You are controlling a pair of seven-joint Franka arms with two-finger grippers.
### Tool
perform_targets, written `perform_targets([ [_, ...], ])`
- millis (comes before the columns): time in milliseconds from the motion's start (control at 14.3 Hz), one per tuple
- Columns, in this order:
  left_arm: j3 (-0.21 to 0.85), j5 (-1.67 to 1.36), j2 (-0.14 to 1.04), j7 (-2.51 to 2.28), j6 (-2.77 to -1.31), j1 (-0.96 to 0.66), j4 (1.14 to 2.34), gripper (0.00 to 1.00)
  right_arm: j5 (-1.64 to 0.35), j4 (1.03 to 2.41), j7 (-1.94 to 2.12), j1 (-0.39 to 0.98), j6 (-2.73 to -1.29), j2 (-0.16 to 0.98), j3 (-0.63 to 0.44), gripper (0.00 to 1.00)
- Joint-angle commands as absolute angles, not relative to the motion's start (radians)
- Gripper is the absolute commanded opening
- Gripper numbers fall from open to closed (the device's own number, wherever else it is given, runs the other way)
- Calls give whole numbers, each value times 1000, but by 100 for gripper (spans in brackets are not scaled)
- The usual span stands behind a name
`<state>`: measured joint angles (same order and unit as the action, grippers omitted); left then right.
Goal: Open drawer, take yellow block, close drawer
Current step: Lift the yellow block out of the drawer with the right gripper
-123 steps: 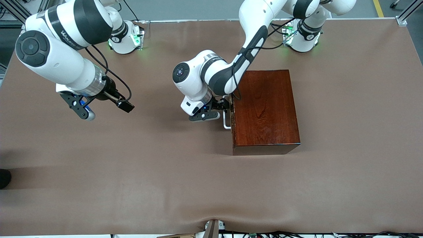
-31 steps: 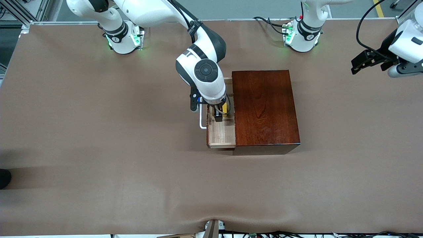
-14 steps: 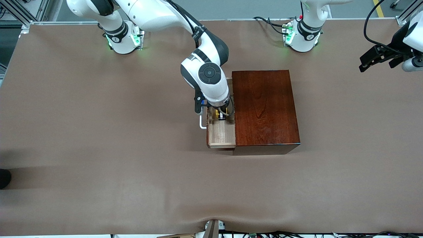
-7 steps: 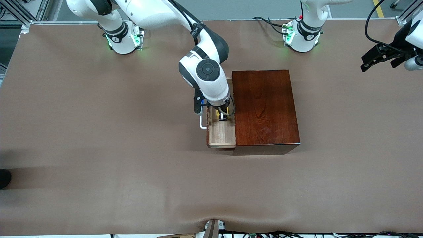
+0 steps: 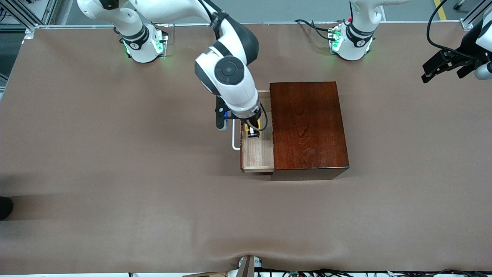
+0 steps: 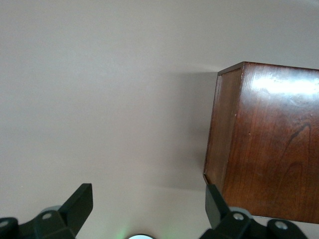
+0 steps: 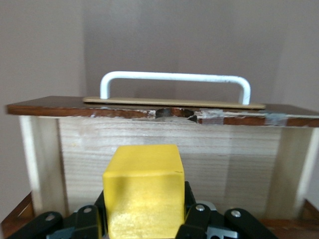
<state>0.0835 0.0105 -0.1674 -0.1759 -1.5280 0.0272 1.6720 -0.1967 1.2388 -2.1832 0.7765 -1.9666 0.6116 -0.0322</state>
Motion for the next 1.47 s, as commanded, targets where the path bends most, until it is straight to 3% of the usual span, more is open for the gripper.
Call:
perform_targets([
  [0,89,-9,-124,-152,-1525,40,1609,100,-230,1258,-2050,724,-1886,539,-23,0],
  [210,89,-9,-97,-152,-1523,40,1548,100,-230,1267,-1816,648,-1789,503,-25,0],
  [560,89,-6,-94,-152,-1523,40,1546,100,-232,1399,-1334,468,-1720,419,-25,0],
  [840,97,-5,-94,-155,-1522,31,1551,100,-222,1408,-998,329,-1638,422,-32,0],
  [1401,130,6,-92,-169,-1522,25,1548,100,-65,1500,-444,161,-1707,452,-34,0],
])
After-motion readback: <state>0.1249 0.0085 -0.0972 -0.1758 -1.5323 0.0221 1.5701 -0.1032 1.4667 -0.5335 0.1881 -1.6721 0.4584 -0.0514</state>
